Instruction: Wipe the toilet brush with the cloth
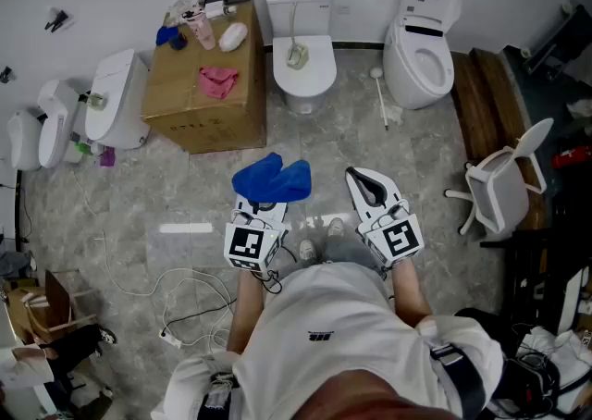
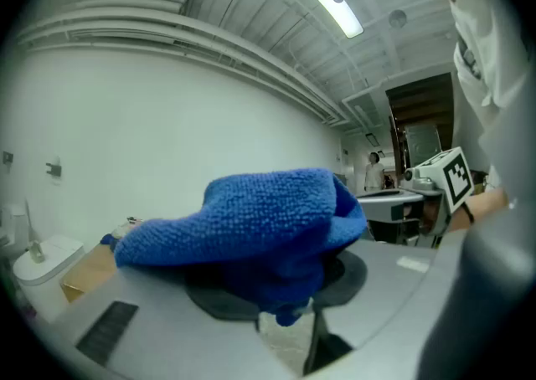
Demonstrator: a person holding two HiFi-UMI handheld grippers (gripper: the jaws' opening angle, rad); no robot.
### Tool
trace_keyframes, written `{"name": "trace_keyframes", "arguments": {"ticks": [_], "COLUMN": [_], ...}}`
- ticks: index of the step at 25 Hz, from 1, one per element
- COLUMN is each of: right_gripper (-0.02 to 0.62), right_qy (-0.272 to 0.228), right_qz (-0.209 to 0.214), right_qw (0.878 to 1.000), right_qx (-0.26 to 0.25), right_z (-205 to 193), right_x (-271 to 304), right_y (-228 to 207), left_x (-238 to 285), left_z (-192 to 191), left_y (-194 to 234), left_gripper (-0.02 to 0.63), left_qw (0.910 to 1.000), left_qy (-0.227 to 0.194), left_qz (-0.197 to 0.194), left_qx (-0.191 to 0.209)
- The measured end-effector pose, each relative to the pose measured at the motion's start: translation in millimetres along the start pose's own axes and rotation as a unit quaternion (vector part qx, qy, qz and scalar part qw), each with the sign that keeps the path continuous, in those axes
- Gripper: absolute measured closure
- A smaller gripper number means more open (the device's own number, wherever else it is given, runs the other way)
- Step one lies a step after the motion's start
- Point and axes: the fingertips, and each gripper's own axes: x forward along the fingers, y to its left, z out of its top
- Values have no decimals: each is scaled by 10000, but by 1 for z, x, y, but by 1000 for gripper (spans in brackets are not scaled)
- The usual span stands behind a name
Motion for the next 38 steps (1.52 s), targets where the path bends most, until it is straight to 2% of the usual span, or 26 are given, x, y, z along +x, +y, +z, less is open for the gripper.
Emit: {"name": "trace_keyframes", "arguments": {"ticks": [9,19,29,38], "right_gripper": [598,598,598,598], "right_qy": [-1,58,18,80], "right_qz": [-202,-108,39,297], "right_qw": [9998,9999,9996,9993], "right_qx": [15,61,278,189], "right_z": [-7,-20,-25,-34], "right_x": [11,49,115,168], "right_y": [9,-28,-118,-186], "left_x": [1,50,154,223], "left_z": [-7,-13,-8,1], "left_y": [7,34,78,105], "left_gripper": [474,474,475,474], "left_qw": [9999,9999,9996,9989], "left_qy": [41,137,211,264], "left_qz": [-87,-49,83,343], "left_qx": [-27,-63,-180,-170]}}
